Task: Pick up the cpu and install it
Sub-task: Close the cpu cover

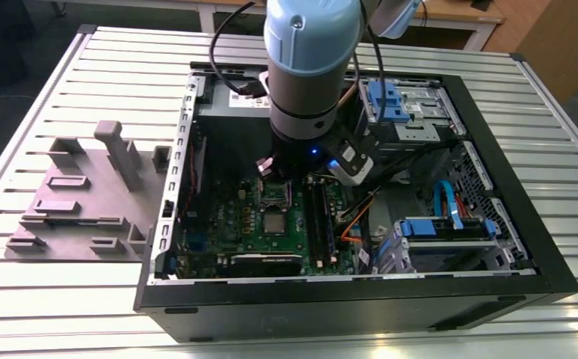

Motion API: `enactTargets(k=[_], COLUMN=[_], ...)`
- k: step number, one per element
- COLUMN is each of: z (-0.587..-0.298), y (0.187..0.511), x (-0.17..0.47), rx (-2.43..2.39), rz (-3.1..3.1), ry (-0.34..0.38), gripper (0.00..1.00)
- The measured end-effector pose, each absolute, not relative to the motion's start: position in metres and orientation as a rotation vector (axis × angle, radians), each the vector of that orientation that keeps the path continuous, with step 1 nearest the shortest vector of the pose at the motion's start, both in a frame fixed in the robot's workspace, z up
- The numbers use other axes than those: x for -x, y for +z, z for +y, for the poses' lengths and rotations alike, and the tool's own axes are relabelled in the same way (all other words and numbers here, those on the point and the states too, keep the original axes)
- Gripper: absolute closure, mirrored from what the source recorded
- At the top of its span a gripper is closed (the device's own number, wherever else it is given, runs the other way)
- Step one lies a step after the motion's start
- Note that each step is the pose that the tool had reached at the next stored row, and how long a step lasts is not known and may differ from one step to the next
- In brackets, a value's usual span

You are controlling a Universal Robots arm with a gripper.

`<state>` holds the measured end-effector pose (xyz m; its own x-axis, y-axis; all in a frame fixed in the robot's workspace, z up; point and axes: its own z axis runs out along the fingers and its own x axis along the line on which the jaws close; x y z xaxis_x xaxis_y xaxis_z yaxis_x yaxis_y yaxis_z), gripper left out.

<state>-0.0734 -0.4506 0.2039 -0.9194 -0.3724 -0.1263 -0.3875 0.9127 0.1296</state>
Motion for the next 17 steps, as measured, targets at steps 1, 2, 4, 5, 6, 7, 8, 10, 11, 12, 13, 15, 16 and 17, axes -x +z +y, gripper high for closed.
enactTargets(k=[1,2,4,5,6,7,8,10,11,12,13,15,16,17], z=[-0.4506,-0.4506,-0.4505,-0.4505,-0.4506,-0.4506,-0.4505,-0.4506,-0.4506,-0.4506,-0.4506,-0.4505,-0.4505,-0.4505], y=[0.2038,0.2035,0.2027,0.2026,0.2025,0.2025,0.2024,0.2023,0.2023,0.2023,0.2026,0.2039,0.2049,0.2062], x=[0.0734,0.0734,0.0734,0.0736,0.0737,0.0737,0.0738,0.0738,0.0738,0.0738,0.0738,0.0739,0.0738,0.0739], rx=[0.603,0.616,0.646,0.653,0.656,0.658,0.66,0.665,0.667,0.668,0.669,0.67,0.67,0.67], rz=[2.974,2.972,2.967,2.966,2.966,2.966,2.966,2.967,2.966,2.966,2.966,2.966,2.966,2.966], ry=[0.232,0.233,0.234,0.231,0.229,0.228,0.226,0.222,0.221,0.22,0.22,0.22,0.221,0.221], gripper=[0.9,0.9,0.9,0.9,0.9,0.9,0.9,0.9,0.9,0.9,0.9,0.9,0.9,0.9])
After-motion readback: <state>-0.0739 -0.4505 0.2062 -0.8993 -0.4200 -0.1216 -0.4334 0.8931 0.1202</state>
